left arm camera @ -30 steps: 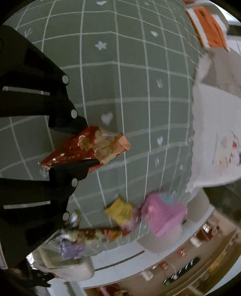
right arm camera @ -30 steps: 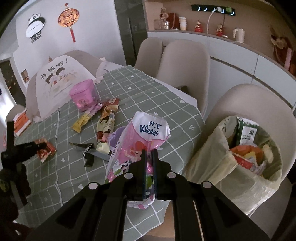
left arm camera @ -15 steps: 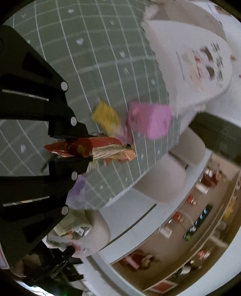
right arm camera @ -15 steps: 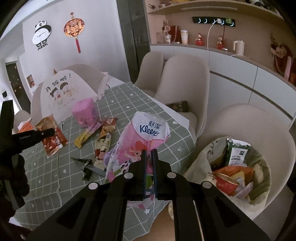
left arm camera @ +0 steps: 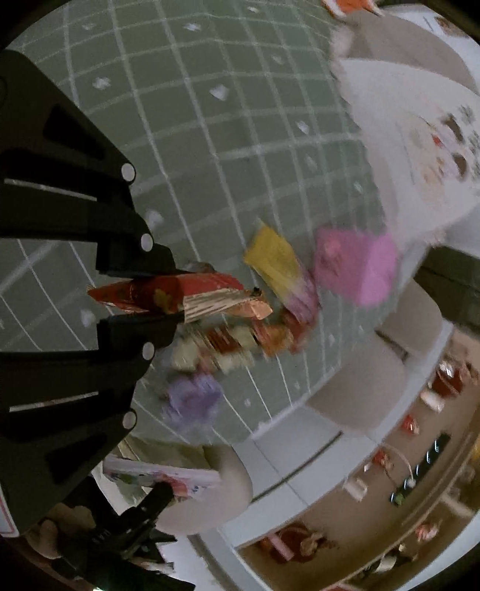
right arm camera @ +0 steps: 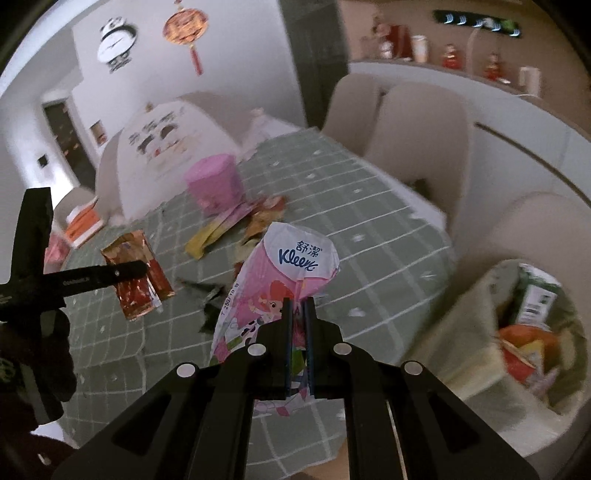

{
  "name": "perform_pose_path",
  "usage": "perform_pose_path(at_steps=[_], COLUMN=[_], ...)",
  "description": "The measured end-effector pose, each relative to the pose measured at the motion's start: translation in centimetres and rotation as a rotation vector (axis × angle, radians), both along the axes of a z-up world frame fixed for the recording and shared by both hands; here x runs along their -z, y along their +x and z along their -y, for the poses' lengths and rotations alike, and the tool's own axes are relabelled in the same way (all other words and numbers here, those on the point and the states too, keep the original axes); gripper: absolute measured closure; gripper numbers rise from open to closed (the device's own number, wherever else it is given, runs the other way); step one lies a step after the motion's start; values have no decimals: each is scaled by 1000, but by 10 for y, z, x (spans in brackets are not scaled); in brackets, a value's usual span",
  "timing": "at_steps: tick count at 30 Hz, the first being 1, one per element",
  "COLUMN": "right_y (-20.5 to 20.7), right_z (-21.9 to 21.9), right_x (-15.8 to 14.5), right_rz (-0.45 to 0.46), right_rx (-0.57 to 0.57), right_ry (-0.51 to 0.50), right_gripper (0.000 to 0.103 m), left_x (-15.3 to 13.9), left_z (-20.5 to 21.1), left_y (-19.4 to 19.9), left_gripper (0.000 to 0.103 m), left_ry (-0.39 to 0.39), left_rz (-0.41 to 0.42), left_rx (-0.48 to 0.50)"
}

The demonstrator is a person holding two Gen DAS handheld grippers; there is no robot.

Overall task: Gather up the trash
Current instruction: 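Carry the snack bag and Kleenex pack toward the yellow trash bag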

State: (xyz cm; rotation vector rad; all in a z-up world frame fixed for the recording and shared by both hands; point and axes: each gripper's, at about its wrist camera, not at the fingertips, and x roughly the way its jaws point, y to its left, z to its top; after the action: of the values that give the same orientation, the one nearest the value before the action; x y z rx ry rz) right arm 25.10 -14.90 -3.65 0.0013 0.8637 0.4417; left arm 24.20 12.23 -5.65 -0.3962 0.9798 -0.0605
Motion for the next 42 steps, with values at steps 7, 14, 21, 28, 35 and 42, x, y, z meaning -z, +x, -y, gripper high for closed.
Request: perform_pose_path(at_steps=[7,14,21,28,35,42], right_y=[8,17,28,37,39,43], right_z=[-48,-70,-82,-84,-50,24], right_x=[16,17,31,41,31,-7], right_rz=[-40,-34,-69,-102,-53,48], right_rx=[-125,-183,-201,-183,-144,-41], right_ry=[-3,-19,-33,-70,-79,-34], right_gripper=[95,95,95,95,95,95], left_x=[16,14,17,24,8,-37], left_z=[-36,-44,-47,-51,-26,42], left_y=[-27,-34,-30,-17,-2,14], left_gripper=[89,89,89,89,89,89], left_ry=[-11,-21,-20,-45,-29,-19], left_rz=[-61,-47,-51,-77,-27,82], left_rx=[-104,-137,-126,-103,-71,31])
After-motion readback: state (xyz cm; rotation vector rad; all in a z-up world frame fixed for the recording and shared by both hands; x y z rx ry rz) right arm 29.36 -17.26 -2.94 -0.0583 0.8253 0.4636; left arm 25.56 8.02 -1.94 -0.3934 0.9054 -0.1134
